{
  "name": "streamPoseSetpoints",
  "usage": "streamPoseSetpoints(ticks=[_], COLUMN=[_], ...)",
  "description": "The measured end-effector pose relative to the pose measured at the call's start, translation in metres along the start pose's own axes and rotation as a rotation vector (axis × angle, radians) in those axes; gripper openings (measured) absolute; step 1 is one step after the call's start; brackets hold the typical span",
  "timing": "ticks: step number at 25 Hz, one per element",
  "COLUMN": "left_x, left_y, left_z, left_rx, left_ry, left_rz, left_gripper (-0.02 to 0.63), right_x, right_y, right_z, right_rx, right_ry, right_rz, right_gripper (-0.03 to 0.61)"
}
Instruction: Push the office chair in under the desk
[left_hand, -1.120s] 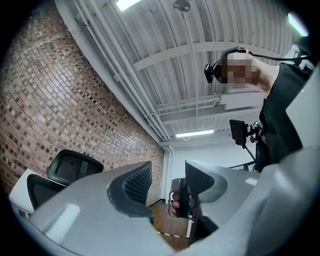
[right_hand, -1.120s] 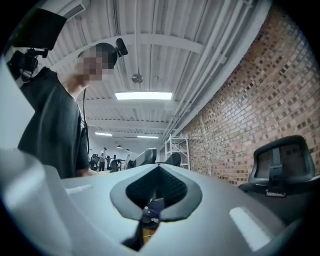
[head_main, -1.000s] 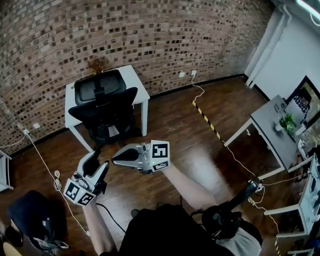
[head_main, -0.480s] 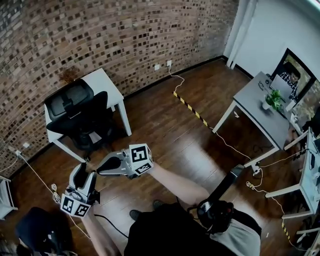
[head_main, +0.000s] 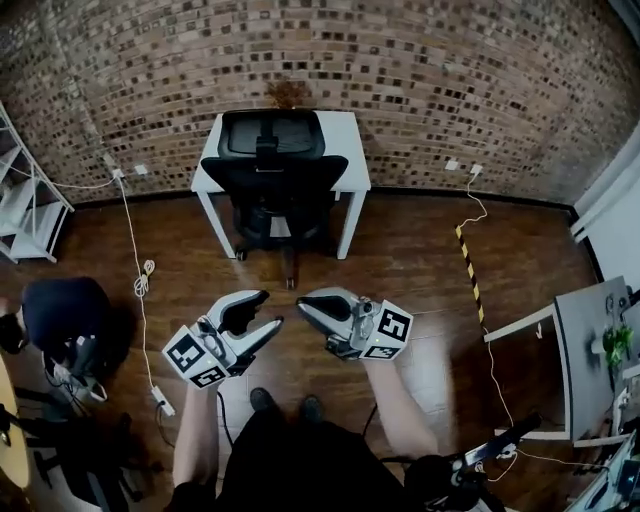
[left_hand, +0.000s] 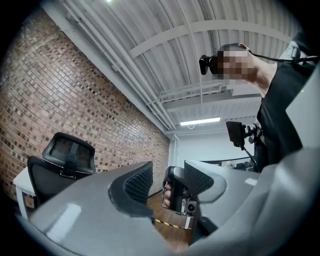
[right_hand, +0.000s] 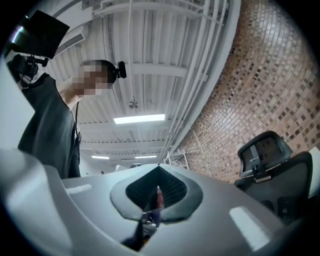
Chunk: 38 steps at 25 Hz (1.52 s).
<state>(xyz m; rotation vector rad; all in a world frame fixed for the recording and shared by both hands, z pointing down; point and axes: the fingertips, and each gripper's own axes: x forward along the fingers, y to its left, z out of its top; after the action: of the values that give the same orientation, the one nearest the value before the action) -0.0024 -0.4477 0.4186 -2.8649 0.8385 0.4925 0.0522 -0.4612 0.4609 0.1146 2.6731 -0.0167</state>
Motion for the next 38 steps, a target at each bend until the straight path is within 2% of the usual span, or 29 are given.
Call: streamPoseSetpoints(ticks=[8, 14, 20, 24, 34, 38], left_x=[0.0, -0.02, -0.053, -0.073, -0.125, -0.132], left_y=[-0.016, -0.014, 0.015, 0.027, 0.064, 0.066], left_z=[-0.004, 0.007, 0.011, 0.015, 0.019, 0.021], left_rx=[0.011, -0.014, -0.057, -0.07, -0.141, -0.147], left_ry=[0.006, -0.029, -0.044, -0.057, -0.091, -0.104], left_rz=[-0.023, -0.037, -0.004, 0.006, 0.03, 0.013], left_gripper=[0.291, 0.29, 0.285, 0.282, 0.267, 0.256], right_x=[-0.007, 0.0, 0.033, 0.055, 0.113, 0.123], right_y=[0.018, 0.024, 0.02, 0.02, 0.022, 0.024], right_z=[0.006, 0.003, -0.03, -0.037, -0.079, -0.078], right_rx=[-0.056, -0.052, 0.0, -0.041, 0.02, -0.029], right_ry=[-0.03, -0.05, 0.028, 0.048, 0.163, 0.156], right_rz=[0.004, -0.051, -0.099, -0.09, -0.102, -0.093], right_gripper=[0.0, 0.0, 0.0, 0.0, 0.0, 0.0])
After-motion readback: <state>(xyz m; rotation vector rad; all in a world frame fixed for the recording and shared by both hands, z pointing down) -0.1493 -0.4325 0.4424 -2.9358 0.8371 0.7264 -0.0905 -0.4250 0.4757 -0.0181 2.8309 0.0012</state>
